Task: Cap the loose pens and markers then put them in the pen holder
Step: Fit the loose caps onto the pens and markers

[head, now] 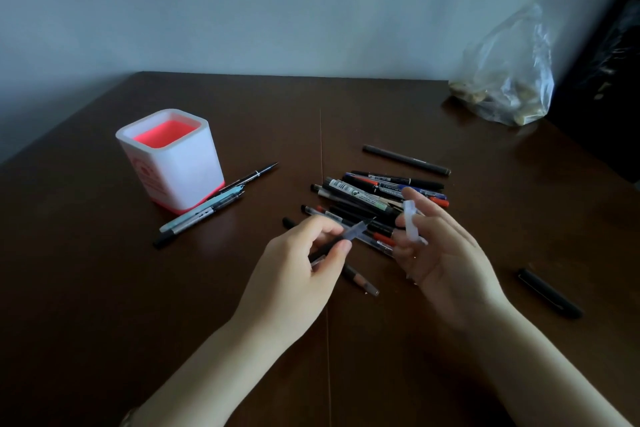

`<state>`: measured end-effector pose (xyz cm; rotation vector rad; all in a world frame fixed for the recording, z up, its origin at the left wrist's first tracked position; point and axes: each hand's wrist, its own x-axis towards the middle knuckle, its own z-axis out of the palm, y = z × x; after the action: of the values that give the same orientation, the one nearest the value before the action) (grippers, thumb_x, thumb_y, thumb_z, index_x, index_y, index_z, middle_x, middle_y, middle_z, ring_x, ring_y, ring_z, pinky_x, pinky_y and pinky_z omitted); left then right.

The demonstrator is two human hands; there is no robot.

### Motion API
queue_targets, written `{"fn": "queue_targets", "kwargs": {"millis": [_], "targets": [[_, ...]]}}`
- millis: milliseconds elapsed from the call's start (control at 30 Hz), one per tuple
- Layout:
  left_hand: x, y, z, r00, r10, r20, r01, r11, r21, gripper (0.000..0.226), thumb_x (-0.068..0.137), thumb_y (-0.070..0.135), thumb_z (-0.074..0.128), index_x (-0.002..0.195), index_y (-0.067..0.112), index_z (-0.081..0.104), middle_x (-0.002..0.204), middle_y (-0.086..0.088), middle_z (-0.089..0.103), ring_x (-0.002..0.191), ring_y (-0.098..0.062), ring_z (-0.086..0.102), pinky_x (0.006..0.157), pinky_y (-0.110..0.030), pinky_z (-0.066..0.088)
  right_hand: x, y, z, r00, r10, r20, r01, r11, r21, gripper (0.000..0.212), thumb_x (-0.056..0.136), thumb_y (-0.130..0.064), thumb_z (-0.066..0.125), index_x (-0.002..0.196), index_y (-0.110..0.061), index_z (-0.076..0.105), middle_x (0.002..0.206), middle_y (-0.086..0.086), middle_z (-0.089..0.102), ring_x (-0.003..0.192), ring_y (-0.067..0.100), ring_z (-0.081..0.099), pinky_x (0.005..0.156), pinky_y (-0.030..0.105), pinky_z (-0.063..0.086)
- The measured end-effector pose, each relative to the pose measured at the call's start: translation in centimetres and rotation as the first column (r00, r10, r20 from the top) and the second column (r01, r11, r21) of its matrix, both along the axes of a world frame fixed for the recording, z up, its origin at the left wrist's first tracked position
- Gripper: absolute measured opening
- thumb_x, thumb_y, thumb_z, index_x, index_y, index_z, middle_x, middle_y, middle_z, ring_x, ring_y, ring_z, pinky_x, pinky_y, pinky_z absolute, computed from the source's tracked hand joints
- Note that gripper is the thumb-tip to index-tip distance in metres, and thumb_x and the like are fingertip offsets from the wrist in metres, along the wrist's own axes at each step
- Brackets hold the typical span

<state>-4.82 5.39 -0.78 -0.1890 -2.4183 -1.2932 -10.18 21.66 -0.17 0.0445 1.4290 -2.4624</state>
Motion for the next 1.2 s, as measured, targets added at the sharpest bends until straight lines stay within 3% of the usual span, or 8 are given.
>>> {"fn": "queue_targets", "kwargs": {"millis": [100, 233, 267, 400, 633, 833, 1033, 1200], "targets": [[-0.1, -0.3, 0.0, 1.000, 0.011, -0.002, -0.011, 1.000, -0.003, 0.010, 0.084, 0.013, 0.063, 0.089, 0.021, 0.064, 0.078, 0.020, 0.062, 0.080, 0.004, 0.061, 0.062, -0.005, 0.043, 0.1, 0.2, 0.1, 0.980, -0.008, -0.201, 0.067, 0.954, 0.291, 0.018, 0.079, -0.015, 0.063, 0.096, -0.021, 0.066, 0.071, -0.003, 0.063, 0.054, 0.003, 0.050, 0.055, 0.025, 0.040], [-0.2, -0.4, -0.1, 1.000, 0.012, -0.003, -0.012, 0.999, -0.039, 0.010, 0.083, 0.016, 0.063, 0.090, 0.023, 0.066, 0.081, 0.019, 0.064, 0.081, 0.000, 0.062, 0.066, -0.010, 0.048, 0.1, 0.7, 0.4, 0.960, 0.027, -0.279, 0.091, 0.912, 0.400, 0.016, 0.072, -0.025, 0.065, 0.086, -0.018, 0.068, 0.057, -0.009, 0.058, 0.055, 0.004, 0.047, 0.057, 0.021, 0.041], [-0.2, -0.4, -0.1, 1.000, 0.007, -0.001, -0.007, 0.999, -0.049, 0.009, 0.083, 0.017, 0.063, 0.091, 0.022, 0.066, 0.081, 0.018, 0.065, 0.081, 0.000, 0.062, 0.067, -0.011, 0.048, 0.1, 0.7, 0.5, 0.957, 0.038, -0.288, 0.094, 0.898, 0.431, 0.010, 0.081, -0.021, 0.061, 0.087, -0.020, 0.068, 0.059, -0.010, 0.059, 0.057, 0.005, 0.048, 0.057, 0.021, 0.042], [-0.2, -0.3, -0.1, 1.000, -0.007, -0.006, 0.007, 0.995, -0.099, 0.011, 0.084, 0.019, 0.063, 0.094, 0.021, 0.067, 0.083, 0.017, 0.064, 0.083, -0.001, 0.062, 0.069, -0.016, 0.051, 0.1, 0.7, 0.4, 0.918, 0.117, -0.378, 0.138, 0.802, 0.582, 0.025, 0.094, -0.015, 0.043, 0.089, -0.028, 0.063, 0.089, -0.011, 0.065, 0.076, -0.002, 0.058, 0.061, 0.015, 0.045], [-0.2, -0.2, -0.4, 0.998, -0.019, -0.061, 0.008, 0.986, -0.168, 0.019, 0.080, 0.025, 0.062, 0.097, 0.021, 0.070, 0.087, 0.009, 0.069, 0.081, -0.004, 0.063, 0.071, -0.024, 0.054, 0.8, 0.2, -0.1, 0.801, 0.345, -0.490, 0.166, 0.658, 0.735, 0.030, 0.092, -0.011, 0.046, 0.089, -0.038, 0.058, 0.091, -0.015, 0.062, 0.085, -0.007, 0.057, 0.069, 0.009, 0.045], [0.1, -0.4, 0.1, 0.994, -0.028, -0.110, 0.007, 0.982, -0.190, 0.030, 0.079, 0.033, 0.055, 0.094, 0.013, 0.072, 0.083, 0.003, 0.070, 0.075, -0.006, 0.063, 0.062, -0.024, 0.052, 1.1, 0.4, 0.5, 0.765, 0.373, -0.525, 0.170, 0.669, 0.724, 0.027, 0.088, -0.007, 0.052, 0.091, -0.032, 0.062, 0.082, -0.013, 0.063, 0.069, -0.006, 0.058, 0.057, 0.008, 0.044], [0.2, -0.5, 0.1, 0.999, -0.009, -0.054, 0.000, 0.985, -0.171, 0.027, 0.080, 0.033, 0.057, 0.095, 0.017, 0.072, 0.085, 0.007, 0.071, 0.075, -0.005, 0.064, 0.062, -0.027, 0.055, 1.4, 0.1, 0.3, 0.749, 0.375, -0.546, 0.177, 0.680, 0.711, 0.033, 0.084, -0.002, 0.056, 0.087, -0.034, 0.065, 0.095, -0.023, 0.064, 0.086, -0.006, 0.061, 0.068, 0.004, 0.044], [0.2, -0.6, 0.5, 0.999, -0.029, 0.041, 0.032, 0.997, -0.075, 0.020, 0.077, 0.026, 0.060, 0.090, 0.020, 0.074, 0.078, 0.012, 0.071, 0.075, -0.001, 0.065, 0.067, -0.022, 0.053, 1.5, 0.1, 0.3, 0.709, 0.369, -0.602, 0.203, 0.710, 0.674, 0.032, 0.082, 0.001, 0.059, 0.087, -0.030, 0.067, 0.095, -0.016, 0.066, 0.083, 0.003, 0.063, 0.068, 0.006, 0.046]]}}
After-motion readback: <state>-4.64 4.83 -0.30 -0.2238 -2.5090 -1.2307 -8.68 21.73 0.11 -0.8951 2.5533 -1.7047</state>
